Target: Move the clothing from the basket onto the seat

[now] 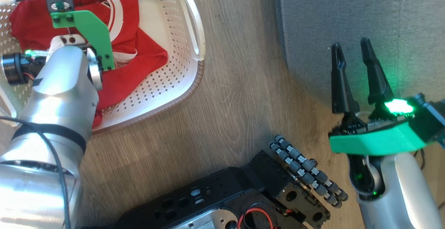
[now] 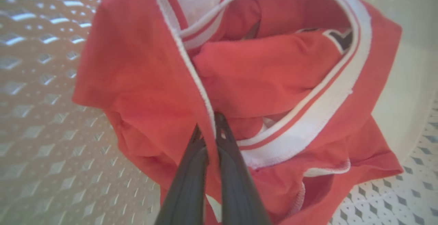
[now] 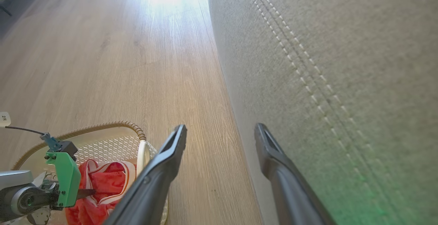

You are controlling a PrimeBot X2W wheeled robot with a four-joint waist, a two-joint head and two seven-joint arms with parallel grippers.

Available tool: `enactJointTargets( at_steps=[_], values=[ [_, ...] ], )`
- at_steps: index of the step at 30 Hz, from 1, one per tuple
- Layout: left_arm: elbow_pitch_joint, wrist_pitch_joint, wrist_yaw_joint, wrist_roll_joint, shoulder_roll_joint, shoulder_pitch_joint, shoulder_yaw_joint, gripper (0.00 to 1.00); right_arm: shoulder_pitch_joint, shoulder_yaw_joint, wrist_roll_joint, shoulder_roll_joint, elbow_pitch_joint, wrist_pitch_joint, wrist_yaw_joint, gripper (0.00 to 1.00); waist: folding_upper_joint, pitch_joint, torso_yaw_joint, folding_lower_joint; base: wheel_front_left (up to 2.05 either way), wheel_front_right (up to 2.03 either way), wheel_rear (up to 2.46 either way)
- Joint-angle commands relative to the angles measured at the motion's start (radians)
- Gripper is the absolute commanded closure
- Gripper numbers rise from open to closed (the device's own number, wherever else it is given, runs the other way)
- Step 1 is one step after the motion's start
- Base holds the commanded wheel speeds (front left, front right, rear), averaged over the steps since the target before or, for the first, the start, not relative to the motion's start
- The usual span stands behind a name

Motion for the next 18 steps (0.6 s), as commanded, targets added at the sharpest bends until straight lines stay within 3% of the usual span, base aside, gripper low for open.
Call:
enactJointTargets(
  at_steps=[1,6,12,18],
  values=[
    [-0.011,-0.016,0.000,-0.015,0.021,0.035,0.022,1.00,0.018,0.023,-0.003,-0.008,-0.016,-0.005,0.000,0.00,0.0000,-0.008,-0.006,0.0000,0.00,0.00,0.00],
    [-0.011,-0.080,-0.015,-0.040,0.046,0.066,0.041,1.00,-0.046,0.044,0.011,-0.008,0.017,-0.005,0.000,0.00,0.0000,-0.054,-0.026,0.0000,0.00,0.00,0.00],
    [-0.011,-0.119,-0.042,-0.069,0.019,0.155,0.050,1.00,-0.076,0.041,0.005,-0.008,0.077,-0.005,0.000,0.00,0.0000,-0.186,0.013,0.0000,0.00,0.00,0.00],
    [-0.011,-0.225,-0.109,-0.083,-0.017,0.255,0.037,1.00,-0.068,0.027,-0.024,-0.008,0.117,-0.005,0.000,0.00,0.0000,-0.343,0.066,0.0000,0.00,0.00,0.00]
  ],
)
